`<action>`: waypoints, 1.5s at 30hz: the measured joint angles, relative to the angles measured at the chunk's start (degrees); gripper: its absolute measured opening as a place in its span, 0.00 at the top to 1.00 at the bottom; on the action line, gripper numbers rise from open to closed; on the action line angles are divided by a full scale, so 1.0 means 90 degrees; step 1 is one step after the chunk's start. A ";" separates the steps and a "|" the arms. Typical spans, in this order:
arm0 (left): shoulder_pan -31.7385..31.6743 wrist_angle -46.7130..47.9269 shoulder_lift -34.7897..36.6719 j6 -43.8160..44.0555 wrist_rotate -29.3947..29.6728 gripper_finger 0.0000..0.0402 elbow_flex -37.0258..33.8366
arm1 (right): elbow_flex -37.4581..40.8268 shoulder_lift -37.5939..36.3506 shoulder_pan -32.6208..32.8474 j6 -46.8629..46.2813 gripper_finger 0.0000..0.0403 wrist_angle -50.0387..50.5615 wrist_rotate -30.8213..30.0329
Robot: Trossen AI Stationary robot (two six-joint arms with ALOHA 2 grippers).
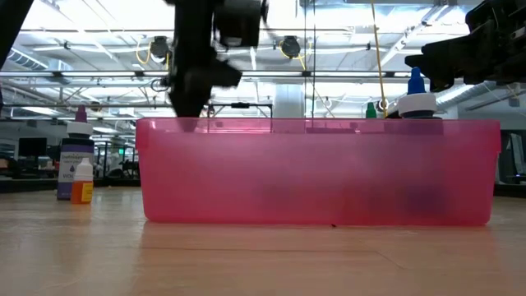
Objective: Pick & Place food coloring
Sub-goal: Put the small black food coloring bottle into the red bin
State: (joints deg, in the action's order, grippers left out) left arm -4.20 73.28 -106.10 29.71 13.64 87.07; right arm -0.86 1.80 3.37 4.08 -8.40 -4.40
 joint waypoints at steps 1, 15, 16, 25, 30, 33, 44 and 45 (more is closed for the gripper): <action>0.0133 0.0044 0.0000 -0.0001 0.0013 0.87 0.0195 | 0.0001 0.0000 0.0001 0.0002 0.57 0.0000 0.0000; 0.1595 -0.0113 -0.0373 0.0256 0.0160 0.87 0.1879 | 0.0002 -0.0002 0.0000 0.0002 0.57 0.0000 0.0000; 0.1676 -0.0116 -0.0501 0.0231 0.0113 0.87 0.1954 | 0.0002 0.0000 0.0001 0.0002 0.57 0.0000 0.0000; 0.2023 -0.0321 -0.1732 -0.0567 -0.0718 0.87 0.2734 | -0.0001 -0.0002 -0.0002 0.0000 0.57 0.0000 0.0000; 0.1953 -0.0483 -0.2192 -0.0869 -0.0809 0.87 0.2962 | 0.0000 -0.0002 -0.0001 0.0002 0.57 0.0002 0.0000; 0.1868 -0.0500 -0.2378 -0.0902 -0.0855 0.87 0.2965 | -0.0001 -0.0002 0.0000 0.0002 0.56 0.0002 0.0000; 0.1658 -0.0713 -0.2673 -0.1106 -0.1078 0.87 0.2951 | 0.0000 0.0000 0.0001 0.0002 0.57 0.0000 0.0000; 0.1658 -0.0688 -0.2700 -0.1145 -0.1127 0.87 0.2946 | -0.0001 0.0000 0.0001 0.0002 0.56 -0.0002 0.0000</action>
State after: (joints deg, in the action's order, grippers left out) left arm 10.72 67.08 -130.41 19.41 3.50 113.58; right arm -0.86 1.80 3.38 4.10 -8.43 -4.40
